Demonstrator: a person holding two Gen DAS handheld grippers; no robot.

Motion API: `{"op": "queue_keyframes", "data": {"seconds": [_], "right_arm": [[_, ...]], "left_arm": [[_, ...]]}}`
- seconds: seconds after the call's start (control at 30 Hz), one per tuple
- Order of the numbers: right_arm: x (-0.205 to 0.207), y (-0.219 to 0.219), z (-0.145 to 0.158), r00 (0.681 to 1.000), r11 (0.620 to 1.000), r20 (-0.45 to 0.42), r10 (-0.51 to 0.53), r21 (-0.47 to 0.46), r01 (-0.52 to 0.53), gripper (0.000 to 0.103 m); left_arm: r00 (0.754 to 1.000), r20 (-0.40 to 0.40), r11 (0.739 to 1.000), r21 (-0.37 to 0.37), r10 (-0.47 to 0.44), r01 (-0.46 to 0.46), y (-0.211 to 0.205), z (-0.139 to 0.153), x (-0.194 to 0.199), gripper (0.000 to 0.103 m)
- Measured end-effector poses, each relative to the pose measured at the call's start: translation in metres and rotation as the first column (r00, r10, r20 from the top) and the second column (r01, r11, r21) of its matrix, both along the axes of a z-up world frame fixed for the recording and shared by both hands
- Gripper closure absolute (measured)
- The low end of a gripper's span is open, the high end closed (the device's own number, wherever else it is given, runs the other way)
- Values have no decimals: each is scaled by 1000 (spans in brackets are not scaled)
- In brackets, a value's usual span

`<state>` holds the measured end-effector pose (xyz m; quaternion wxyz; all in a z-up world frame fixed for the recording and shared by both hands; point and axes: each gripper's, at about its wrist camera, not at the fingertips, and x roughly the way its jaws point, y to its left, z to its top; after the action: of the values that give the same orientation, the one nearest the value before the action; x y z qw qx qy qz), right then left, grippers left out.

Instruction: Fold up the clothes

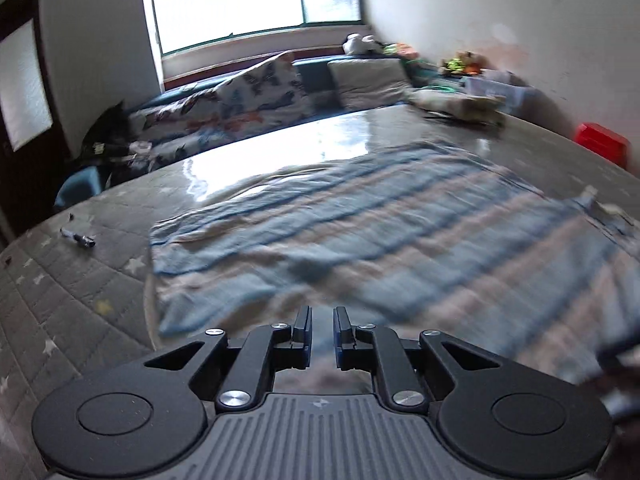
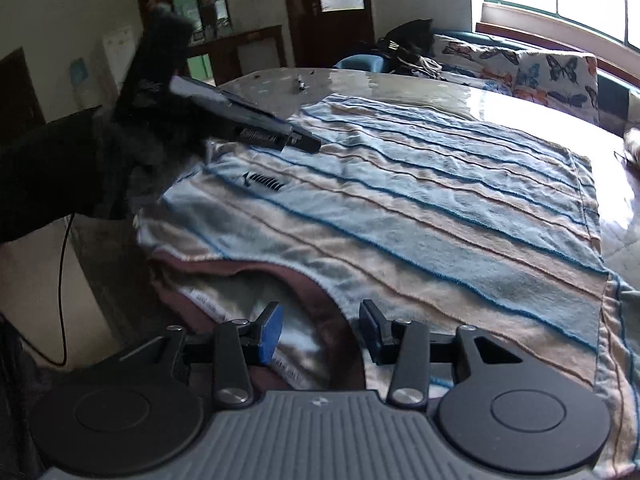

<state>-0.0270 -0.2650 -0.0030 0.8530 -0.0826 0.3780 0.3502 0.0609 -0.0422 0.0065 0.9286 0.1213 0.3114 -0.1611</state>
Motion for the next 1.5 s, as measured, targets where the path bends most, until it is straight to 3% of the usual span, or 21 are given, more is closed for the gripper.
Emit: {"op": "queue_keyframes", "data": {"seconds": [0.23,0.37,0.57,0.93,1.07,1.23,1.5], "right_arm": [[-12,-14,10,999,998,10,-40,46,39,59],[-6,-27,2,993,992,-40,-111,62,113,59],[-13,-33,3,993,991,-44,-109,70,112,59],[-31,-48,11,990,988,-36,-140,68,142,59],[-29,-66,15,972,968,-21,-235,85,236,59],[-28,-87,4,950,949,-69,-305,56,309,59],[-28,-108,11,923,919,-15,-385,83,385,59]], "left_arm": [[996,88,1000,-1,-5,6,-3,-3,-53,81],[998,40,998,-25,53,-52,9,-15,-58,80],[988,18,986,-65,156,-155,39,-18,-62,69],[986,28,986,-48,162,-160,40,-14,-67,66],[990,45,990,-57,130,-128,30,-7,-68,66],[996,74,995,-92,41,-35,3,5,-68,66],[982,89,978,-115,-163,173,-62,10,-67,66]]}}
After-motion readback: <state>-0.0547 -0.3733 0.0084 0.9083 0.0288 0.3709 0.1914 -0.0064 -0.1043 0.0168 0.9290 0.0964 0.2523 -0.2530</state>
